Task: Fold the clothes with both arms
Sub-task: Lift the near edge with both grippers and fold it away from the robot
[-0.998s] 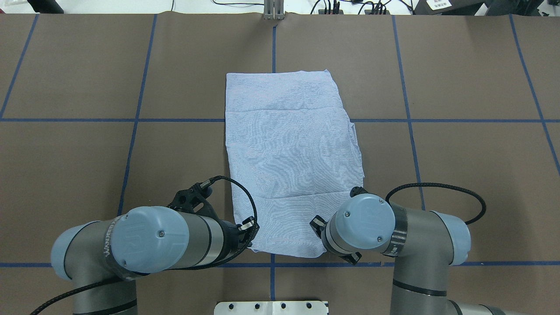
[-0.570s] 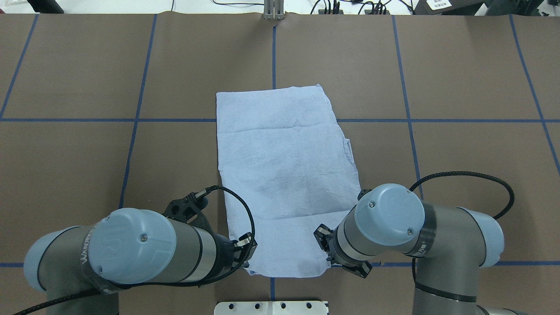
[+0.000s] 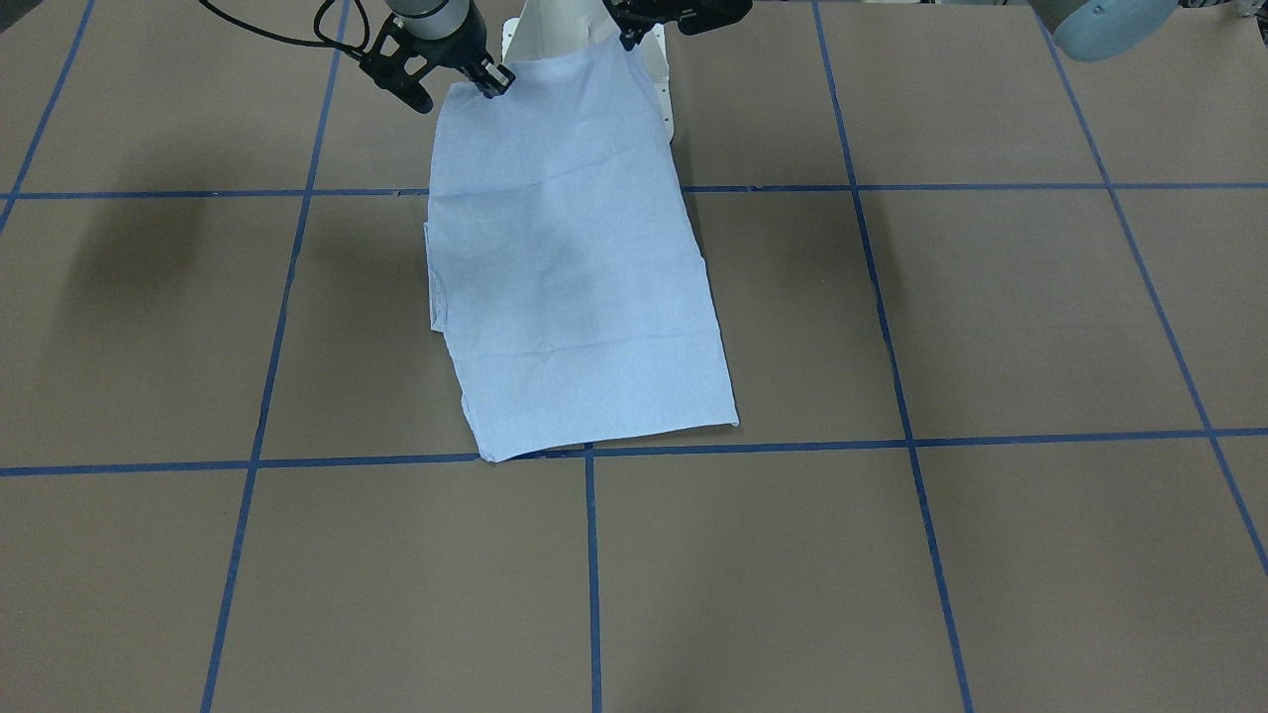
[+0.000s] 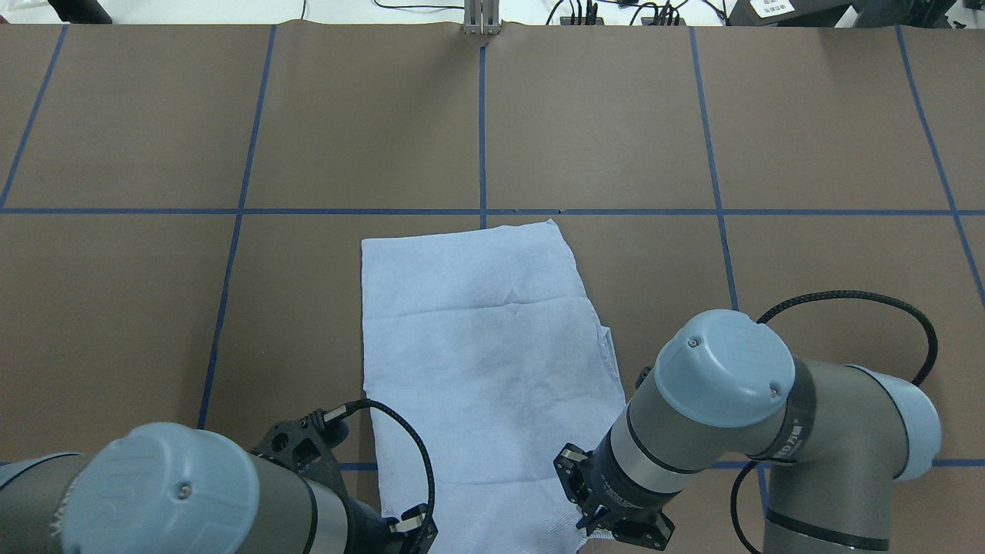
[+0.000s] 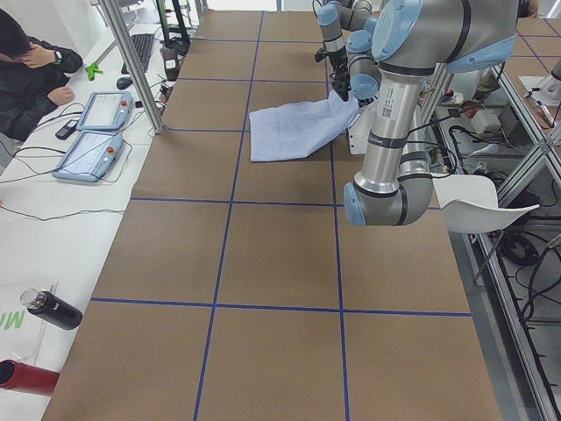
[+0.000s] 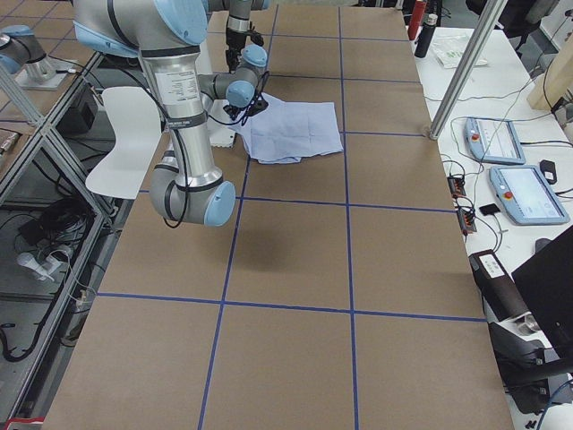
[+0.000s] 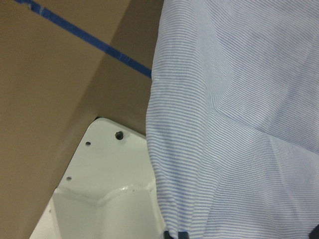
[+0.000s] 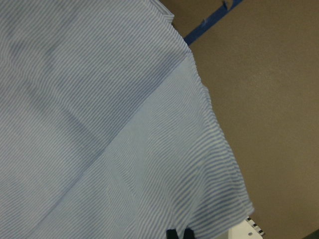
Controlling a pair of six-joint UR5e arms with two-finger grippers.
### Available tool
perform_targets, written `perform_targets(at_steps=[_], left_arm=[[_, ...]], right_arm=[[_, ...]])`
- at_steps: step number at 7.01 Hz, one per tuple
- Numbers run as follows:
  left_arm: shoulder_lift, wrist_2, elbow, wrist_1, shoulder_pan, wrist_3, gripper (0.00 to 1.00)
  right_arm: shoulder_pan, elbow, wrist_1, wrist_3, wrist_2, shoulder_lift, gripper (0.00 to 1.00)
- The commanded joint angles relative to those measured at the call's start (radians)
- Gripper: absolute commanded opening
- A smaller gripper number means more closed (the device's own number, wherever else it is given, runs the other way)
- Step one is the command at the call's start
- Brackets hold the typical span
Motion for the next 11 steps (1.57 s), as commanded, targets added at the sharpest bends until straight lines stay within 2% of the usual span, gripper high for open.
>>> perform_targets(at_steps=[1,3,6,8,10,11], left_arm=[[-0.001,-0.044,-0.061,0.059,0.005,-0.007,0.00],[-0.004,-0.044,-0.057,0.062,-0.011,-0.006,0.00],[-0.024,-0.074,-0.055,0.059,-0.193,0.030,0.00],[-0.029,-0.093,-0.037,0.059,-0.297,0.068,0.00],[-0.013,-0.091,0.000,0.065,-0.365,0.080,0.00],[-0.004,-0.091,0.025,0.078,-0.377,0.080,0.00]], right_arm=[[-0.001,0.087,-0.077,0.000,0.015,-0.006,0.00],[0.089,0.093,-0.080,0.000,0.102,0.016,0.00],[0.171,0.054,-0.080,-0.058,0.090,0.074,0.00],[0.270,-0.009,-0.080,-0.133,0.088,0.143,0.00],[0.350,-0.122,-0.080,-0.193,0.070,0.238,0.00],[0.352,-0.172,-0.075,-0.248,0.003,0.257,0.00]])
